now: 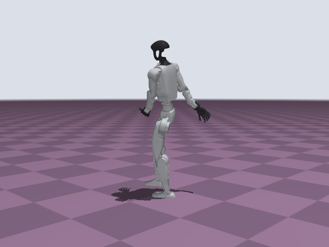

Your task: Kungfu

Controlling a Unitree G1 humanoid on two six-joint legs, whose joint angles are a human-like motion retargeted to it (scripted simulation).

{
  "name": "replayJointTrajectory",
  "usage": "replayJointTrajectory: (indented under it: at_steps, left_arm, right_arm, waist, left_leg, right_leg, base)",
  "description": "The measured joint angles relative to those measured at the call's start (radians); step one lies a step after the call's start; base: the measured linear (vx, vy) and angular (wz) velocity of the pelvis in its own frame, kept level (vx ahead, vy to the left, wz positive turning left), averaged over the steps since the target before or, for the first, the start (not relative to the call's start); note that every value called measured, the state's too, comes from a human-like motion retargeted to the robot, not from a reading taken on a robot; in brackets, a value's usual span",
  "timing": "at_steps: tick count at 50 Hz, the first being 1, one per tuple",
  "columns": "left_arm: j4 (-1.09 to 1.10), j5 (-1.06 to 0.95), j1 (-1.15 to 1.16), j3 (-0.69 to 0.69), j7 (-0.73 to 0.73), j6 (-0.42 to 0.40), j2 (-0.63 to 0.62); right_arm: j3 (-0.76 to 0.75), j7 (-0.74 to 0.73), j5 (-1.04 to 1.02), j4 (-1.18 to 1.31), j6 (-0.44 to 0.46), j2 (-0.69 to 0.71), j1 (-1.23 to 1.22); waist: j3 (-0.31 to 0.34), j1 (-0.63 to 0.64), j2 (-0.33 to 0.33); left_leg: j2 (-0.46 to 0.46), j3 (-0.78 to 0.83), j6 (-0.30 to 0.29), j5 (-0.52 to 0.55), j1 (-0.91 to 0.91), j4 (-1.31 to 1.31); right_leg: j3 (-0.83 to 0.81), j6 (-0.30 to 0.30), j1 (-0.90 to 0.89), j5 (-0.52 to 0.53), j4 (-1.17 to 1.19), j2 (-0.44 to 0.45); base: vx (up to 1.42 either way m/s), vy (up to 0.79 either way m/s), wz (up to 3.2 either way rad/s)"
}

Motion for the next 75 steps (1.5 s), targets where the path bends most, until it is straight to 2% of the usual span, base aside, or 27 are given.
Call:
replayJointTrajectory:
  at_steps: [2, 3, 6, 8, 11, 13, 15, 17, 20, 23, 28, 32, 37, 43, 47, 50, 55, 58, 61, 65, 67, 68, 70, 72, 73, 74, 75]
  left_arm:
    - [-0.102, 0.046, 0.004, -0.074, -0.105, -0.012, 0.025]
    - [-0.135, 0.12, 0.014, -0.101, -0.138, -0.031, 0.034]
    - [-0.17, 0.403, -0.005, -0.09, -0.095, -0.03, 0.058]
    - [-0.182, 0.475, -0.042, -0.067, -0.083, -0.004, 0.09]
    - [-0.166, 0.457, -0.039, -0.018, -0.113, 0.051, 0.099]
    - [-0.141, 0.388, -0.019, -0.003, -0.127, 0.068, 0.082]
    - [-0.113, 0.303, -0.004, 0.006, -0.126, 0.081, 0.072]
    - [-0.08, 0.246, 0.023, 0.022, -0.105, 0.102, 0.057]
    - [-0.032, 0.146, 0.031, 0.021, -0.073, 0.14, 0.058]
    - [0.005, 0.113, 0.035, -0.001, -0.075, 0.19, 0.067]
    - [0.017, 0.166, 0.037, 0.029, -0.163, 0.328, 0.066]
    - [-0.017, 0.199, 0.028, 0.035, -0.242, 0.351, 0.07]
    - [-0.079, 0.205, 0.015, 0.0, -0.289, 0.325, 0.072]
    - [-0.205, 0.24, 0.0, 0.028, -0.342, 0.285, 0.071]
    - [-0.329, 0.286, -0.026, 0.084, -0.368, 0.242, 0.096]
    - [-0.436, 0.286, -0.079, 0.125, -0.366, 0.202, 0.139]
    - [-0.65, 0.249, -0.214, 0.138, -0.302, 0.149, 0.264]
    - [-0.747, 0.215, -0.327, 0.15, -0.2, 0.113, 0.333]
    - [-0.788, 0.202, -0.463, 0.17, -0.066, 0.031, 0.382]
    - [-0.688, 0.318, -0.668, 0.216, 0.089, -0.119, 0.405]
    - [-0.532, 0.424, -0.792, 0.233, 0.15, -0.205, 0.406]
    - [-0.42, 0.481, -0.867, 0.235, 0.177, -0.255, 0.407]
    - [-0.2, 0.583, -0.997, 0.237, 0.201, -0.309, 0.403]
    - [-0.048, 0.64, -1.096, 0.244, 0.175, -0.237, 0.404]
    - [-0.023, 0.668, -1.095, 0.28, 0.146, -0.186, 0.376]
    - [-0.017, 0.664, -1.111, 0.302, 0.134, -0.15, 0.363]
    - [-0.019, 0.644, -1.136, 0.318, 0.13, -0.121, 0.358]
  right_arm:
    - [0.08, 0.143, 0.117, 0.0, 0.033, -0.048, 0.17]
    - [0.075, 0.175, 0.148, 0.0, 0.04, -0.06, 0.239]
    - [-0.047, 0.138, 0.176, 0.0, 0.001, -0.042, 0.399]
    - [-0.099, 0.094, 0.215, 0.0, -0.051, -0.033, 0.466]
    - [-0.147, 0.051, 0.293, 0.0, -0.138, -0.027, 0.523]
    - [-0.179, 0.029, 0.342, 0.0, -0.178, -0.015, 0.534]
    - [-0.188, 0.026, 0.372, 0.0, -0.195, -0.004, 0.52]
    - [-0.171, 0.041, 0.363, 0.0, -0.195, 0.004, 0.491]
    - [-0.142, 0.059, 0.234, 0.0, -0.237, 0.004, 0.428]
    - [-0.091, 0.023, 0.094, 0.0, -0.253, 0.007, 0.372]
    - [-0.059, -0.019, -0.052, 0.0, -0.266, 0.028, 0.339]
    - [-0.064, 0.032, -0.059, 0.0, -0.25, 0.052, 0.364]
    - [-0.097, 0.059, -0.002, 0.0, -0.239, 0.08, 0.393]
    - [-0.124, 0.078, 0.05, 0.0, -0.304, 0.077, 0.371]
    - [-0.142, 0.104, 0.085, -0.012, -0.366, 0.067, 0.331]
    - [-0.138, 0.121, 0.132, -0.158, -0.415, 0.093, 0.337]
    - [-0.077, 0.118, 0.264, -0.533, -0.513, 0.139, 0.358]
    - [-0.017, 0.11, 0.388, -0.776, -0.566, 0.136, 0.336]
    - [0.056, 0.071, 0.547, -0.962, -0.592, 0.117, 0.244]
    - [0.101, -0.003, 0.698, -1.049, -0.644, 0.072, -0.023]
    - [0.08, -0.013, 0.726, -0.996, -0.661, 0.016, -0.196]
    - [0.061, -0.008, 0.731, -0.949, -0.663, -0.017, -0.292]
    - [0.003, 0.017, 0.708, -0.82, -0.685, -0.089, -0.475]
    - [-0.054, 0.046, 0.653, -0.588, -0.731, -0.201, -0.664]
    - [-0.07, 0.047, 0.62, -0.436, -0.737, -0.273, -0.739]
    - [-0.105, 0.032, 0.577, -0.328, -0.687, -0.316, -0.817]
    - [-0.15, 0.008, 0.527, -0.24, -0.609, -0.347, -0.897]
  waist:
    - [-0.007, 0.016, 0.003]
    - [-0.014, 0.027, 0.006]
    - [-0.021, 0.072, -0.022]
    - [-0.022, 0.051, -0.05]
    - [-0.044, -0.019, -0.087]
    - [-0.061, 0.011, -0.117]
    - [-0.07, 0.053, -0.137]
    - [-0.085, 0.029, -0.134]
    - [-0.089, -0.006, -0.103]
    - [-0.065, -0.045, -0.075]
    - [-0.01, -0.167, -0.089]
    - [0.012, -0.198, -0.106]
    - [0.016, -0.194, -0.079]
    - [0.0, -0.225, -0.056]
    - [-0.049, -0.215, -0.041]
    - [-0.094, -0.198, -0.029]
    - [-0.151, -0.165, 0.004]
    - [-0.167, -0.157, 0.029]
    - [-0.167, -0.156, 0.049]
    - [-0.15, -0.146, 0.067]
    - [-0.131, -0.142, 0.07]
    - [-0.118, -0.139, 0.066]
    - [-0.097, -0.13, 0.041]
    - [-0.142, -0.13, 0.042]
    - [-0.209, -0.106, 0.089]
    - [-0.218, -0.085, 0.092]
    - [-0.197, -0.065, 0.072]
  left_leg:
    - [0.026, 0.016, 0.003, 0.027, -0.014, -0.009]
    - [0.037, 0.027, 0.009, 0.035, -0.023, -0.014]
    - [0.043, 0.076, 0.057, 0.049, -0.045, -0.035]
    - [0.032, 0.072, 0.099, 0.043, -0.051, -0.051]
    - [-0.004, 0.024, 0.229, -0.01, -0.078, -0.043]
    - [-0.063, -0.035, 0.303, -0.047, -0.103, -0.01]
    - [-0.072, -0.003, 0.305, -0.069, -0.118, 0.023]
    - [-0.069, 0.023, 0.297, -0.083, -0.12, 0.034]
    - [-0.052, 0.053, 0.281, -0.082, -0.119, 0.032]
    - [-0.038, 0.076, 0.265, -0.07, -0.085, 0.004]
    - [-0.065, 0.085, 0.247, -0.059, -0.003, -0.028]
    - [-0.091, 0.067, 0.252, -0.069, 0.051, -0.032]
    - [-0.085, 0.039, 0.253, -0.072, 0.1, -0.052]
    - [-0.074, 0.001, 0.226, -0.077, 0.136, -0.039]
    - [-0.069, -0.028, 0.197, -0.089, 0.139, -0.008]
    - [-0.068, -0.054, 0.169, -0.09, 0.143, 0.006]
    - [-0.063, -0.111, 0.135, -0.094, 0.16, 0.009]
    - [-0.057, -0.159, 0.112, -0.092, 0.173, 0.008]
    - [-0.049, -0.221, 0.091, -0.089, 0.189, 0.013]
    - [-0.029, -0.304, 0.074, -0.109, 0.221, 0.023]
    - [-0.011, -0.344, 0.081, -0.138, 0.246, 0.033]
    - [-0.006, -0.359, 0.088, -0.158, 0.262, 0.041]
    - [-0.005, -0.376, 0.105, -0.209, 0.299, 0.065]
    - [0.006, -0.379, 0.119, -0.256, 0.276, 0.094]
    - [0.037, -0.364, 0.12, -0.282, 0.212, 0.127]
    - [0.047, -0.329, 0.115, -0.287, 0.192, 0.146]
    - [0.046, -0.284, 0.108, -0.283, 0.195, 0.156]
  right_leg:
    - [0.018, -0.048, -0.074, -0.04, 0.035, 0.016]
    - [-0.013, -0.043, -0.111, -0.051, 0.055, 0.008]
    - [-0.024, -0.051, -0.184, -0.018, 0.131, 0.023]
    - [0.008, -0.029, -0.203, 0.022, 0.157, 0.045]
    - [0.032, 0.034, -0.208, 0.021, 0.161, 0.031]
    - [0.1, 0.07, -0.187, 0.023, 0.149, 0.039]
    - [0.157, 0.068, -0.155, 0.015, 0.146, 0.063]
    - [0.14, 0.087, -0.134, 0.014, 0.158, 0.056]
    - [0.115, 0.095, -0.134, 0.004, 0.217, 0.075]
    - [0.072, 0.108, -0.145, 0.012, 0.218, 0.087]
    - [0.004, 0.075, -0.158, 0.053, 0.007, 0.014]
    - [0.025, 0.035, -0.202, 0.104, -0.129, -0.012]
    - [0.034, -0.007, -0.281, 0.105, -0.164, -0.012]
    - [-0.006, 0.022, -0.305, 0.14, -0.073, -0.063]
    - [0.022, 0.056, -0.322, 0.157, 0.025, -0.069]
    - [0.01, 0.081, -0.338, 0.164, 0.082, -0.081]
    - [0.017, 0.072, -0.4, 0.163, 0.126, -0.113]
    - [0.052, 0.059, -0.436, 0.175, 0.127, -0.134]
    - [0.09, 0.043, -0.446, 0.19, 0.111, -0.168]
    - [0.137, -0.005, -0.412, 0.122, 0.071, -0.221]
    - [0.157, -0.03, -0.367, 0.072, 0.059, -0.243]
    - [0.166, -0.029, -0.335, 0.062, 0.051, -0.251]
    - [0.184, 0.018, -0.242, 0.077, 0.017, -0.275]
    - [0.078, 0.01, -0.268, 0.076, 0.075, -0.328]
    - [0.147, 0.007, -0.387, 0.048, 0.197, -0.281]
    - [0.181, 0.017, -0.453, 0.024, 0.268, -0.285]
    - [0.197, 0.034, -0.491, 0.003, 0.314, -0.316]
  base:
    - [-0.04, -0.27, -1.12]
    - [-0.05, -0.32, -1.26]
    - [-0.23, -0.23, -1.29]
    - [-0.21, -0.24, -0.43]
    - [-0.13, -0.23, 0.1]
    - [-0.02, -0.17, -1.06]
    - [0.0, -0.07, -1.38]
    - [-0.01, -0.07, -0.4]
    - [-0.04, 0.02, -0.4]
    - [-0.02, 0.02, -0.1]
    - [0.03, 0.01, 0.69]
    - [0.12, -0.1, 0.53]
    - [0.16, -0.1, 0.49]
    - [0.24, -0.15, 0.79]
    - [0.29, -0.23, 0.57]
    - [0.32, -0.32, 0.43]
    - [0.29, -0.33, 0.41]
    - [0.27, -0.41, 0.69]
    - [0.19, -0.39, 0.97]
    - [0.18, -0.64, 1.13]
    - [0.11, -0.66, 1.21]
    - [0.07, -0.72, 1.18]
    - [0.01, -0.67, 1.2]
    - [0.03, -1.0, 0.99]
    - [0.03, -1.07, 0.47]
    - [-0.11, -0.83, 0.19]
    - [-0.36, -0.46, 0.4]
